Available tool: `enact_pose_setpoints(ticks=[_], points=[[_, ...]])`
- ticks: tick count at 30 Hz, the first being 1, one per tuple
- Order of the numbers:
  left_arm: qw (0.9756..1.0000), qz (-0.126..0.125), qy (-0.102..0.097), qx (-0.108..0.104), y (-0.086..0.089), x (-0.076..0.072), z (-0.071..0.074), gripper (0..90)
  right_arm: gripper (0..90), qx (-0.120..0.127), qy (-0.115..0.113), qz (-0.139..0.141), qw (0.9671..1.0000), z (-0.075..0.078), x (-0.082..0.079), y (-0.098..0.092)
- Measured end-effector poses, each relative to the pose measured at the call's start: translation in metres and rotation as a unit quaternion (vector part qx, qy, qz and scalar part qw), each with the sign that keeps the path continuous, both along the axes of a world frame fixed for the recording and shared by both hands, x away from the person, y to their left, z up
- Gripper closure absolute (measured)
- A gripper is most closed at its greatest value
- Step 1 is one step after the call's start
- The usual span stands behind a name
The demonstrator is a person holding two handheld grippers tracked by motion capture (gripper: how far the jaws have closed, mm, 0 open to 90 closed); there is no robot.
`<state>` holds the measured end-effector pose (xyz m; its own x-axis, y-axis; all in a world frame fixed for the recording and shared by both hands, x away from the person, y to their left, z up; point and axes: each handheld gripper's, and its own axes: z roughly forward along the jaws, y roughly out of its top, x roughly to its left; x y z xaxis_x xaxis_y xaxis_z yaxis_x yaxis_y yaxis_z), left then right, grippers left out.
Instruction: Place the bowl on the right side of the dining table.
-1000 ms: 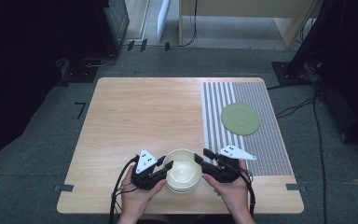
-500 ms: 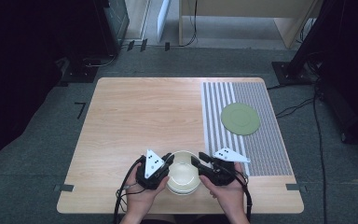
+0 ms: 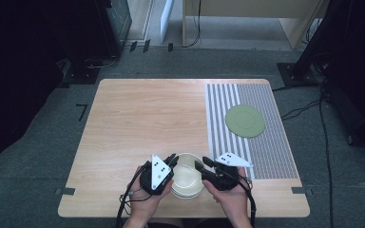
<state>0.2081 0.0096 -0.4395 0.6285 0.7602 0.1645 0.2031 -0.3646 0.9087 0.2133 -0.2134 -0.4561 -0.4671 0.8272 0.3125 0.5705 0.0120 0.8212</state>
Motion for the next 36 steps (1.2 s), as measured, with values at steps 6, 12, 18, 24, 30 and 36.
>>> enact_pose_setpoints(ticks=[6, 12, 18, 24, 30, 36], points=[[0.9998, -0.005, -0.017, -0.007, 0.002, -0.003, 0.002, 85.8, 65.0, 0.009, 0.001, 0.004, 1.0000, -0.002, 0.000, 0.000], [0.9993, -0.018, -0.016, -0.028, 0.007, -0.004, 0.009, 88.8, 67.8, 0.002, -0.004, 0.006, 1.0000, -0.002, -0.001, 0.004], [0.9980, -0.021, 0.024, -0.055, 0.012, 0.001, 0.010, 87.7, 70.8, -0.004, -0.005, -0.001, 1.0000, -0.004, -0.002, 0.005], [0.9965, -0.011, 0.066, -0.051, 0.012, 0.008, 0.007, 70.6, 72.0, -0.009, -0.005, -0.003, 0.9999, -0.006, -0.001, 0.006], [0.9935, -0.003, 0.106, -0.040, 0.009, 0.014, 0.002, 63.8, 72.2, -0.013, -0.002, -0.003, 0.9999, -0.010, -0.001, 0.007], [0.9919, -0.007, 0.127, -0.012, 0.003, 0.016, -0.003, 70.8, 71.9, -0.016, -0.001, -0.005, 0.9999, -0.010, -0.002, 0.009]])
